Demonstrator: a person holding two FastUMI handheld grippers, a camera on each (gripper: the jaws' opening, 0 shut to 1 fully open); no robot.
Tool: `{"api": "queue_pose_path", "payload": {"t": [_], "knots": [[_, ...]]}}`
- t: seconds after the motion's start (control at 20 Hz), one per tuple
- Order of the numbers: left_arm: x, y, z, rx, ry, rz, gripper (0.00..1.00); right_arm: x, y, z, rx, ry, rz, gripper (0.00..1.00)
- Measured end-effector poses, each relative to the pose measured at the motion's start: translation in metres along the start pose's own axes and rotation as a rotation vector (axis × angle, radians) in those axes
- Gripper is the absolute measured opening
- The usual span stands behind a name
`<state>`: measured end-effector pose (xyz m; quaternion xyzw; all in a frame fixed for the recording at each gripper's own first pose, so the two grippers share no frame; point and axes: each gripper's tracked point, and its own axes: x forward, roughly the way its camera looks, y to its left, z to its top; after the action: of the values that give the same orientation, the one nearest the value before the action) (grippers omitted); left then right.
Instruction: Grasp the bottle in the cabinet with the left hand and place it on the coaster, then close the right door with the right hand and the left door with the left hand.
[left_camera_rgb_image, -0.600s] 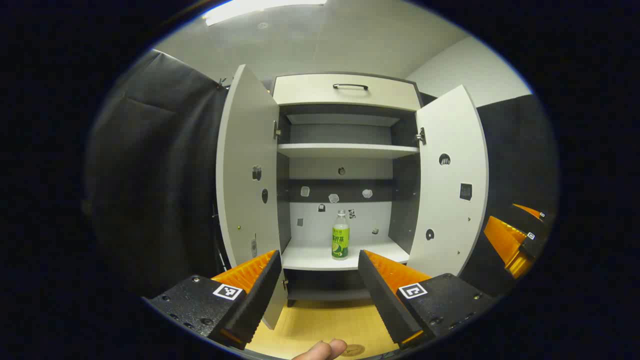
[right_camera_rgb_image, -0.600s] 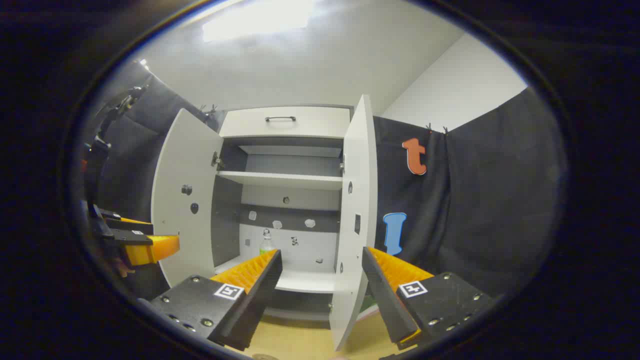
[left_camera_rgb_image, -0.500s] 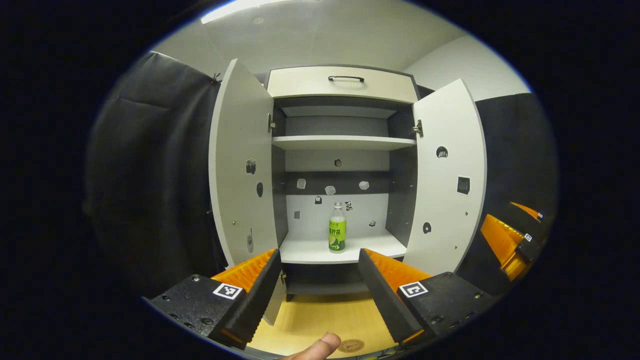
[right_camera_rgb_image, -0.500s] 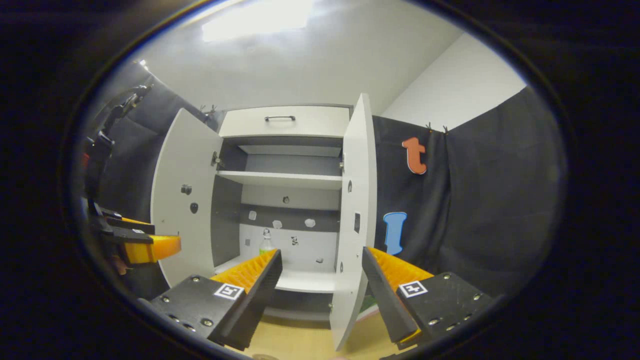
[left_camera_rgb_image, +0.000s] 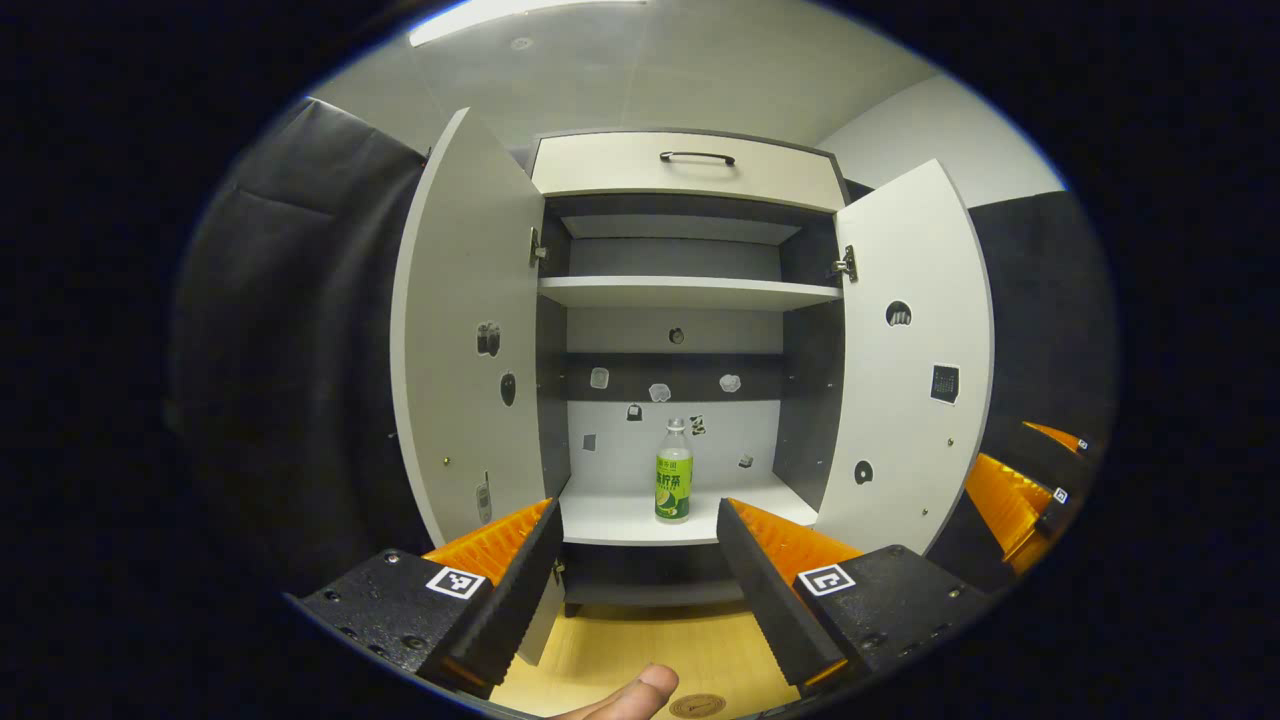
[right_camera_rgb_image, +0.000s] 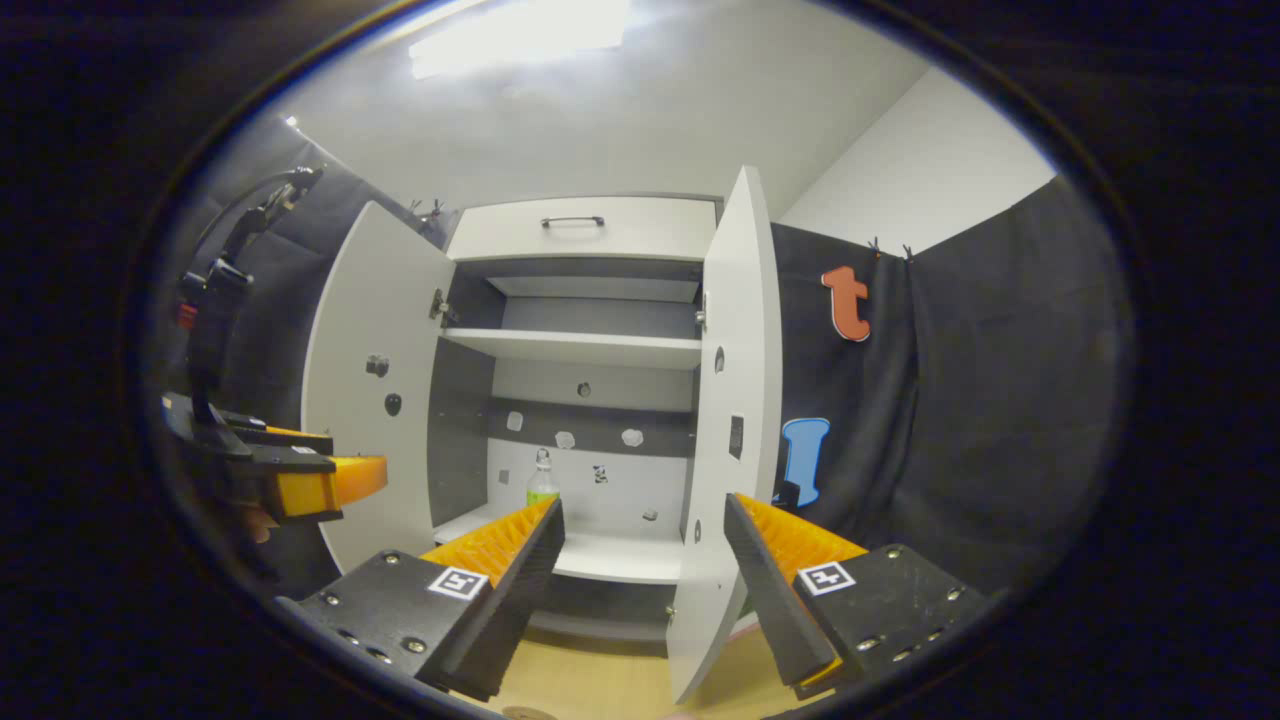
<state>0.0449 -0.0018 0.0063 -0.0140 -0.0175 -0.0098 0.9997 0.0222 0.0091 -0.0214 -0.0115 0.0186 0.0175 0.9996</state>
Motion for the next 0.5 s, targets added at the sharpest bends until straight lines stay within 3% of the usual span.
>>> {"api": "queue_pose_path", "payload": {"t": [0.5], "knots": [[0.082,0.007,-0.040,0.006,0.040,-0.020,0.98,0.040,0.020,-0.031,0.043,0.053,0.009,0.96]]}}
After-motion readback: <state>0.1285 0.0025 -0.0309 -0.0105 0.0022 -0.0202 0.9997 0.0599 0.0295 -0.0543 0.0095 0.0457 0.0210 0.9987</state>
